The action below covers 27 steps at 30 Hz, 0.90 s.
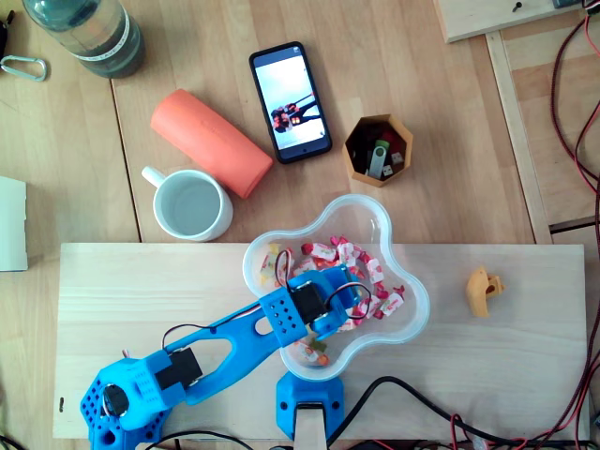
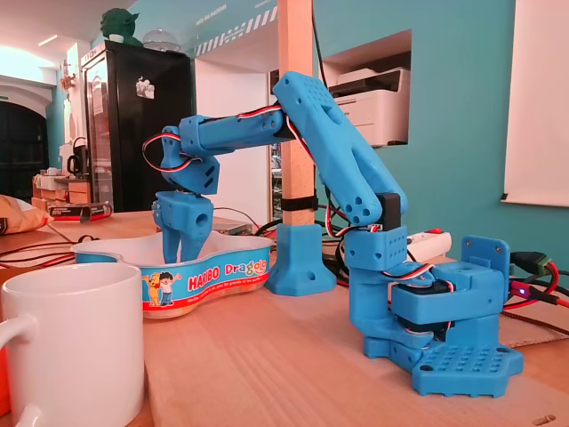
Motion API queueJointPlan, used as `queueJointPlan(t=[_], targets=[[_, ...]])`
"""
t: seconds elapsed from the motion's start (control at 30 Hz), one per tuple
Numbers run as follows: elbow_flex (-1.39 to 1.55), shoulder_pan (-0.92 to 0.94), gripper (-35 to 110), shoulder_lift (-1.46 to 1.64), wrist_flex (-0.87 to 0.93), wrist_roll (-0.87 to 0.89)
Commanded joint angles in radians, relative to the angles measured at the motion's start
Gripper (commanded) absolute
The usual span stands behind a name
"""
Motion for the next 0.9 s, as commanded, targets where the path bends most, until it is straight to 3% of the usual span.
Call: queueJointPlan(t=[0.0, 0.87], targets=[[-0.017, -0.003, 15, 0.034, 0.017, -0.023], [-0.018, -0.061, 14, -0.037, 0.025, -0.160]])
